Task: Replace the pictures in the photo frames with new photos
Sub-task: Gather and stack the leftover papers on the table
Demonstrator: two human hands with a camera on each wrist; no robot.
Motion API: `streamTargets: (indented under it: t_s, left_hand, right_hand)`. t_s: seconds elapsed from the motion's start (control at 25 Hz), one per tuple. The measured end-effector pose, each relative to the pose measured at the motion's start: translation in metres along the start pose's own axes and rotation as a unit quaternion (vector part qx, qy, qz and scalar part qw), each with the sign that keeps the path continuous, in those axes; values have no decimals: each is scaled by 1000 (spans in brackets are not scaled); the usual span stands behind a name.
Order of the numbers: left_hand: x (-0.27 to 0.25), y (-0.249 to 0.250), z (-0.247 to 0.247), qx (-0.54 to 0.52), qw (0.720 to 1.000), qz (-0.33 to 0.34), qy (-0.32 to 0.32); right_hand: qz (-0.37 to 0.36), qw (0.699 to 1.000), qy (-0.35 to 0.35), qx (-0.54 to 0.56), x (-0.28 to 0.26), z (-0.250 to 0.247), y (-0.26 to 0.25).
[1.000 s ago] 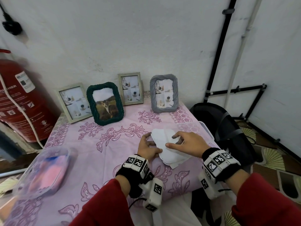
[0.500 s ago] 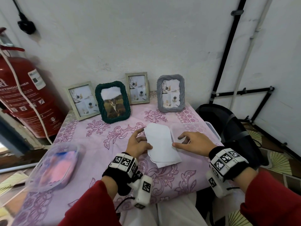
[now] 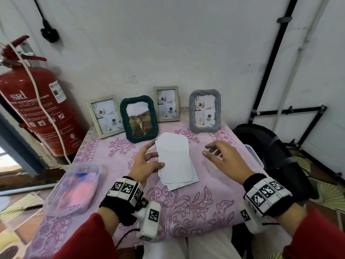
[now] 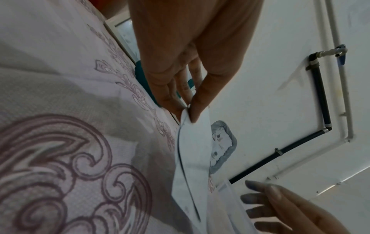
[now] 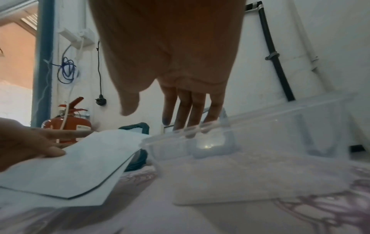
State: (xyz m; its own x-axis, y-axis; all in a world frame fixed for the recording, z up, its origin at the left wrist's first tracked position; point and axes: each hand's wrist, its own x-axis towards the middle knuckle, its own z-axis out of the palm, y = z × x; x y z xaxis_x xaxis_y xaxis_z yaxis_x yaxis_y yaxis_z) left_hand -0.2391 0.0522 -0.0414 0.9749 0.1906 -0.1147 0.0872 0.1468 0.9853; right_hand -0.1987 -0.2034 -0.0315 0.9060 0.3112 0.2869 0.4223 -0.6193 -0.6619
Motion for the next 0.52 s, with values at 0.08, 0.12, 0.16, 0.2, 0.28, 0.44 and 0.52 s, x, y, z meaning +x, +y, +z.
streamTargets:
  t_s: [0.08, 0.12, 0.16, 0.2, 0.28, 0.44, 0.52]
  left_hand:
    - [-2, 3, 0, -3, 1000, 14, -6]
    - [-3, 5, 0, -3, 1000, 22, -10]
    - [-4, 7, 0, -1, 999, 31, -16]
    - [-4, 8, -1, 4, 999, 41, -23]
    - [-4, 9, -2, 23, 997, 64, -34]
    - [-3, 1, -2, 89, 989, 116, 1]
    - [-1, -4, -1, 93, 988, 127, 12]
  right_hand:
    - [-14, 997, 50, 54, 3, 11, -14]
    - [-5, 995, 58, 79, 5, 18, -20]
    - [14, 993, 54, 103, 8, 25, -26]
    - [40, 990, 39, 128, 9, 32, -31]
    - [89, 976, 3, 198, 12, 46, -37]
    - [121, 950, 7, 287, 17, 64, -41]
    - [116, 952, 23, 281, 18, 69, -41]
